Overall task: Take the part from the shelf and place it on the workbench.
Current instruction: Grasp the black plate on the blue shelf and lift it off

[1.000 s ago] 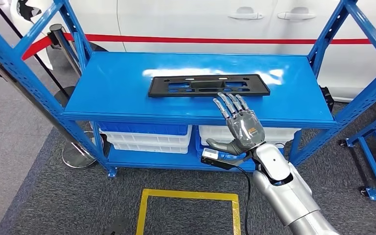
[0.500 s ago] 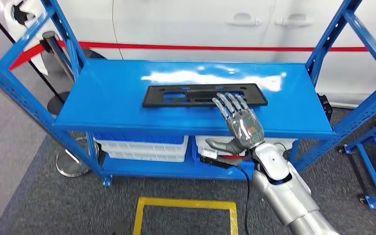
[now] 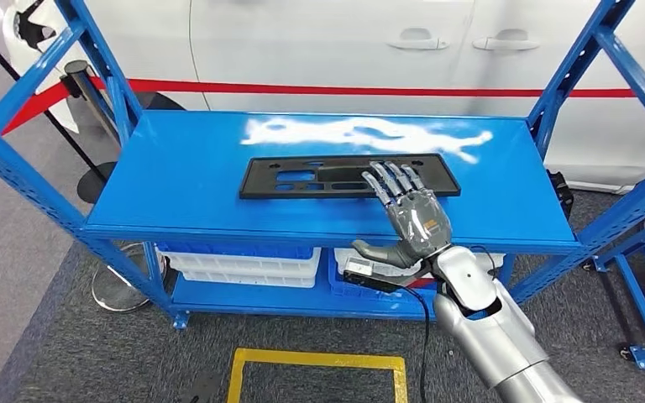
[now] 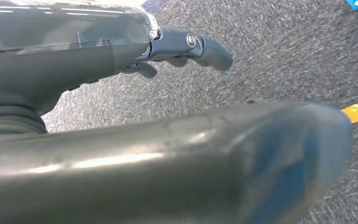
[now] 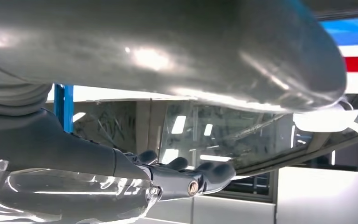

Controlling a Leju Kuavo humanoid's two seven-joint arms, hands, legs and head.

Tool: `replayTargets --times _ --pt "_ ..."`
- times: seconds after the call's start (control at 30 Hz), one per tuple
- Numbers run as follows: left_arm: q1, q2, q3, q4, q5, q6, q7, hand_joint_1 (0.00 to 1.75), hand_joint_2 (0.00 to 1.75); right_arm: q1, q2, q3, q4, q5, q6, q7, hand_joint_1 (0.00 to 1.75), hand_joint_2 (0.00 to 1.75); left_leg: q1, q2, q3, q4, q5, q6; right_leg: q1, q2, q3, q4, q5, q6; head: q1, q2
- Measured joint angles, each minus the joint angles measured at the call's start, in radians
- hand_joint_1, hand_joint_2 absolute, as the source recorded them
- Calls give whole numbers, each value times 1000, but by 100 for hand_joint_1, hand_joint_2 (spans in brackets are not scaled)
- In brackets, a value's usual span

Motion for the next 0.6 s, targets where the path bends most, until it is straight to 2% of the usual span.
replayTargets --times 0.07,0.1,0.13,0.2,0.23,0.27,0.3,0.33,0.37,0.4,0.43,0.53,0.6 --pt "-1 0 0 0 0 1 1 0 0 2 0 7 -14 10 2 -2 0 0 1 2 -3 19 -16 -11 -5 1 10 -8 -3 -12 0 0" --pt "-1 0 0 0 0 1 1 0 0 3 1 11 -21 15 3 -3 0 0 2 2 -20 57 -36 -15 -8 0 17 -13 -5 -18 0 0" --pt "-1 0 0 0 1 1 1 0 0 4 2 17 -26 18 4 -3 0 0 4 2 -50 118 -63 -17 -8 -1 24 -14 -9 -23 0 0" --pt "0 0 0 0 1 1 2 0 0 9 3 28 -30 21 6 -5 0 0 6 2 -130 257 -111 -22 -7 -2 35 -14 -19 -28 0 0" --pt "2 0 0 0 1 1 2 0 0 12 4 32 -31 21 7 -6 0 0 6 2 -157 296 -112 -24 -6 -2 41 -14 -24 -28 0 0" --pt "3 0 0 0 1 1 2 0 0 15 4 35 -31 21 7 -6 0 0 7 3 -166 294 -92 -24 -6 -2 48 -14 -30 -27 0 0" --pt "4 0 0 0 1 1 2 0 0 16 4 38 -32 21 7 -6 0 0 7 3 -155 252 -53 -23 -6 -1 56 -14 -36 -25 0 0" --pt "5 0 0 0 1 1 2 0 0 17 4 41 -35 21 7 -6 0 0 7 3 -128 179 -5 -21 -6 0 66 -13 -43 -23 0 0" --pt "5 0 0 0 1 1 2 0 0 16 4 43 -37 21 7 -6 0 0 6 4 -98 108 30 -17 -4 0 73 -13 -50 -19 0 0" --pt "4 0 0 0 1 1 2 0 0 16 4 45 -39 21 8 -6 0 0 5 4 -74 53 51 -13 -2 1 78 -12 -56 -15 0 0" --pt "3 0 0 0 1 0 2 0 0 15 4 47 -41 21 8 -6 0 0 3 4 -60 21 58 -8 -1 2 79 -11 -60 -10 0 0" --pt "4 0 0 0 1 1 2 0 0 15 4 52 -48 24 9 -6 0 0 2 2 -54 8 49 7 -1 2 81 -12 -68 7 0 0" --pt "4 0 1 0 1 2 2 0 0 13 4 56 -56 28 11 -8 0 0 6 1 -44 0 47 19 -2 0 72 18 -87 17 0 0"
